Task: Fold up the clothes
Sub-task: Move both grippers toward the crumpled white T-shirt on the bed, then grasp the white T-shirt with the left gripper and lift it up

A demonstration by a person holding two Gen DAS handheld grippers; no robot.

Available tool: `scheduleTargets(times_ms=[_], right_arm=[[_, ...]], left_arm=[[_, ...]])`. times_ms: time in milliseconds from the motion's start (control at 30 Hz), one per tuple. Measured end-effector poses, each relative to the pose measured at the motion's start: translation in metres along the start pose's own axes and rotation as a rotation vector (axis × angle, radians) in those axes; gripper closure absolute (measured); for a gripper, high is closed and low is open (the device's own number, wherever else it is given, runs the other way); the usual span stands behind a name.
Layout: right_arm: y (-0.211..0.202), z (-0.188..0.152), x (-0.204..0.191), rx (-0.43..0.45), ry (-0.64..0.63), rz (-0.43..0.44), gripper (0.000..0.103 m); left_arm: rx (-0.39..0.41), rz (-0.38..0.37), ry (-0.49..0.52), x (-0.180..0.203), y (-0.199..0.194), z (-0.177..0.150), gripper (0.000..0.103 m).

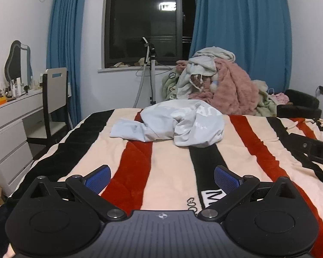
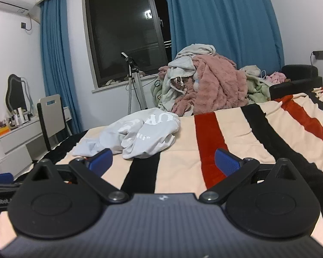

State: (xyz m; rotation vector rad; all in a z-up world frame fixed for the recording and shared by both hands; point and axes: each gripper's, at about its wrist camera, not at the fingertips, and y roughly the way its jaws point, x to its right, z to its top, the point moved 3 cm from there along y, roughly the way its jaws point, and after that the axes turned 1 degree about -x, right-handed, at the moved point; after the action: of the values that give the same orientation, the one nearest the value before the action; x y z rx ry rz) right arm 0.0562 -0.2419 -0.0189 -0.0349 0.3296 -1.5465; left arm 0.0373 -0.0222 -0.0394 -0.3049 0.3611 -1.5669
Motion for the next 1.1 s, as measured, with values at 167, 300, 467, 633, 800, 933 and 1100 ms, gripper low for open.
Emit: scheduleTargets(times_ms=[167,300,467,633,800,933,1100], right_arm=[[0.009,-0.001,0.003,0.018,-0.025,-0.061,0.0],[-0.002,-0.002,0.01,0.01,0.013,-0.081,0.001],[-0.006,-0.005,0.014,0.01,-0.004,-0.117,0.005],[0.027,-0.016,0.018,-0.048,0.026,-0.117,0.028],[0.071,-0.039,0.027,-0.096,0.066,-0.101,0.028],[0.116,-0.059,0.031,-0.166,0.128,-0.077,0.028],[0.136,-0.068,0.03,-0.174,0.154,-0.03,0.028]], left_arm=[[-0.031,-0.056,-0.021,0.004,0.017,-0.001,0.0],[-0.097,-0.116,-0.027,0.008,0.05,-0.002,0.0],[-0.169,0.029,0.11,0.016,0.13,0.005,0.0],[-0.113,0.094,0.186,0.016,0.23,0.021,0.0],[-0.035,0.171,0.485,0.038,0.314,0.019,0.001],[-0.03,0.188,0.643,0.046,0.359,0.024,0.016],[0.01,0.152,0.505,0.033,0.357,0.06,0.101]])
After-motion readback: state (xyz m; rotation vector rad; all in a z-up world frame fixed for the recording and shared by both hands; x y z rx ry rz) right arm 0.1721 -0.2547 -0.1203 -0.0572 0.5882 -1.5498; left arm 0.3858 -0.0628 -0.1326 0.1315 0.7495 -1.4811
